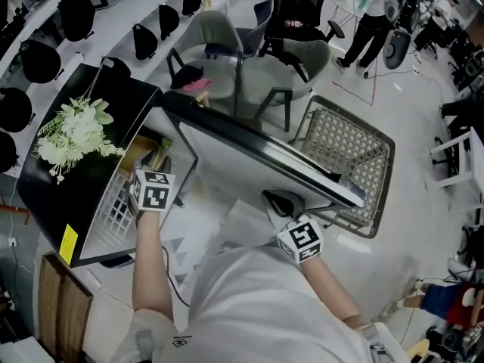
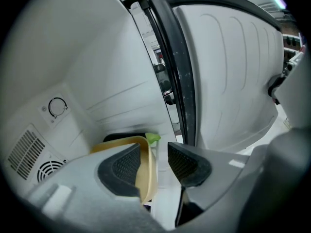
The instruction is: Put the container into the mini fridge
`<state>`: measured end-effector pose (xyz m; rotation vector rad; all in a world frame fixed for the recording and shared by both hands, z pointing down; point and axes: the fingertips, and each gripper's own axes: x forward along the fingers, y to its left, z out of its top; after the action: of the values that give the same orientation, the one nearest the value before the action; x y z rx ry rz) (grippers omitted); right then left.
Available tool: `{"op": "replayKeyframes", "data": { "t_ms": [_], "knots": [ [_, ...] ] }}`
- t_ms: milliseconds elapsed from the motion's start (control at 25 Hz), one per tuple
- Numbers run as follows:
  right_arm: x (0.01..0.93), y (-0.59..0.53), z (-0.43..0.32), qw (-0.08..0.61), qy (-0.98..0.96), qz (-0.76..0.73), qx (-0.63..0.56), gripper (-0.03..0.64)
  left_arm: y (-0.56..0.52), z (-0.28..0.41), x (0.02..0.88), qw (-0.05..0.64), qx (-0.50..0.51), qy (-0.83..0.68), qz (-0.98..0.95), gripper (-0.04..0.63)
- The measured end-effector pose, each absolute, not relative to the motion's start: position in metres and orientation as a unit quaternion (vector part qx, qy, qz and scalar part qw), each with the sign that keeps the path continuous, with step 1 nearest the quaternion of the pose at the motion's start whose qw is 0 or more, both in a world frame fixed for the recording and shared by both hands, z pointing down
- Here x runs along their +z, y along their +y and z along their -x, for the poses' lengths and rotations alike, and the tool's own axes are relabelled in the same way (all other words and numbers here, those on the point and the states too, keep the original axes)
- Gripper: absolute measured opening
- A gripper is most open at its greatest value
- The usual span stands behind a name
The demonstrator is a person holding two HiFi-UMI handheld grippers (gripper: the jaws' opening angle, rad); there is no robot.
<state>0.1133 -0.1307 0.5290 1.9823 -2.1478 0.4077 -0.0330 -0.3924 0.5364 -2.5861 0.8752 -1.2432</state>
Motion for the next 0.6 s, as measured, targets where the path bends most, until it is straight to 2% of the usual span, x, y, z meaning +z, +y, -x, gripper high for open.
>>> {"op": "replayKeyframes", "data": {
  "t_ms": [440, 600],
  "knots": [
    [0.525, -0.131, -0.108, 0.091, -0.752, -0.639, 0.136, 0.003, -0.362, 0.044, 0.517, 0.068, -0.390, 0.313, 0.863, 0.170],
    [0.522, -0.134, -0.100, 0.092, -0.769, -0.618, 0.130, 0.003, -0.346, 0.053, 0.505, 0.062, -0.364, 0.331, 0.868, 0.152]
  ]
}}
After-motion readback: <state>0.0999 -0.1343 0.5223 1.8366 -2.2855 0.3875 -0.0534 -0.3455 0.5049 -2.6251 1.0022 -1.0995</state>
